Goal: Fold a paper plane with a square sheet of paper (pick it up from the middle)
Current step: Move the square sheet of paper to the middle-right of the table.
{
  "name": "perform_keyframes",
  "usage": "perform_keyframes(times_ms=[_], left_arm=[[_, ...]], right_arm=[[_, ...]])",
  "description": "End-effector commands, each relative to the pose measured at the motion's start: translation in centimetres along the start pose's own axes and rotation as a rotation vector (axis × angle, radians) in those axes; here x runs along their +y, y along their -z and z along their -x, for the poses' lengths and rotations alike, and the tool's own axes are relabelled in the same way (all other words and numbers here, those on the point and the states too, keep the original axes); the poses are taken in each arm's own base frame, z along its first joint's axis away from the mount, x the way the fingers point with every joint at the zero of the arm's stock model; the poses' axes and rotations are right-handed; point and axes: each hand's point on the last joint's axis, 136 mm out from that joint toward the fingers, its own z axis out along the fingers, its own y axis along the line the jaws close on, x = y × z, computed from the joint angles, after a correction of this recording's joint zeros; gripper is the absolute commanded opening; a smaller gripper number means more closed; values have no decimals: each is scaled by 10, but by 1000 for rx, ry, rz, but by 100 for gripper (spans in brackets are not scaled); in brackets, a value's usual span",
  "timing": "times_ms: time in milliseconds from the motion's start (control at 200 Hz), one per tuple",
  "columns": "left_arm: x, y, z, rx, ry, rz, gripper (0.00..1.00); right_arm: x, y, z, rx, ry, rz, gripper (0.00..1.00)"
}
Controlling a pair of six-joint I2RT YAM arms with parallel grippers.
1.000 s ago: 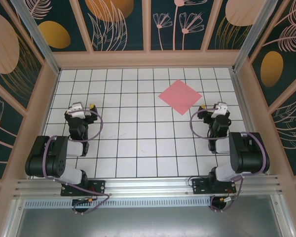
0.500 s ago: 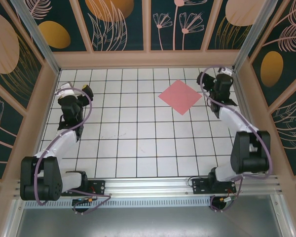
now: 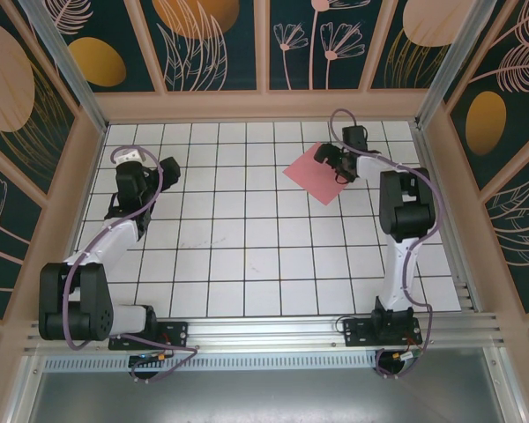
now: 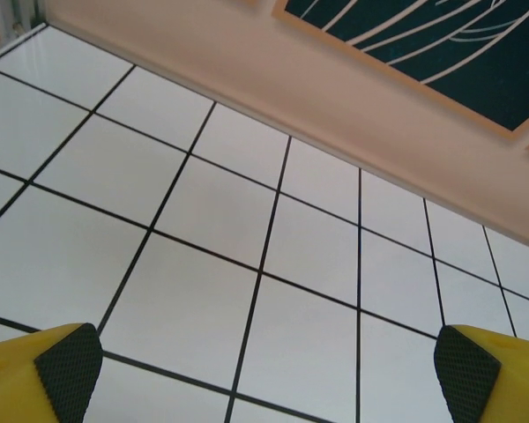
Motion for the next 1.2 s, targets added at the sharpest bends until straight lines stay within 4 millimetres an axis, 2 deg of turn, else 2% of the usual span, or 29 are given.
perform_keyframes(times_ms=[0,130,275,370,505,580,625,691,786,861,951,1061,1196], left_arm=[[-6,-1,7,5,24,-19,98],[-3,-1,6,13,29,-4,98],[1,-1,4,21,32,18,99],[5,-1,2,27,29,37,98],[4,-2,0,41,19,34,98],[3,-2,-1,49,14,31,98],[2,-2,-1,50,13,24,99],[1,-2,0,47,18,21,98],[0,-3,-1,53,26,13,99],[-1,-3,-3,61,33,4,98],[-2,-2,-5,69,40,-1,98],[-3,-1,-9,79,51,-10,98],[-5,-1,-14,102,70,-25,99]], right_arm=[[-2,-6,-10,61,-44,-36,96],[-18,-11,-30,117,-79,-103,96],[-45,1,-73,210,-114,-229,94],[-55,23,-116,264,-155,-265,94],[-62,67,-184,313,-244,-301,94],[-52,88,-215,332,-266,-278,94],[-45,97,-224,338,-256,-265,94],[-33,109,-216,316,-218,-243,94],[-5,123,-174,211,-83,-185,94],[21,123,-153,183,47,-117,93],[47,111,-153,231,146,-42,93],[74,92,-152,257,188,34,92],[91,65,-140,256,201,37,92]])
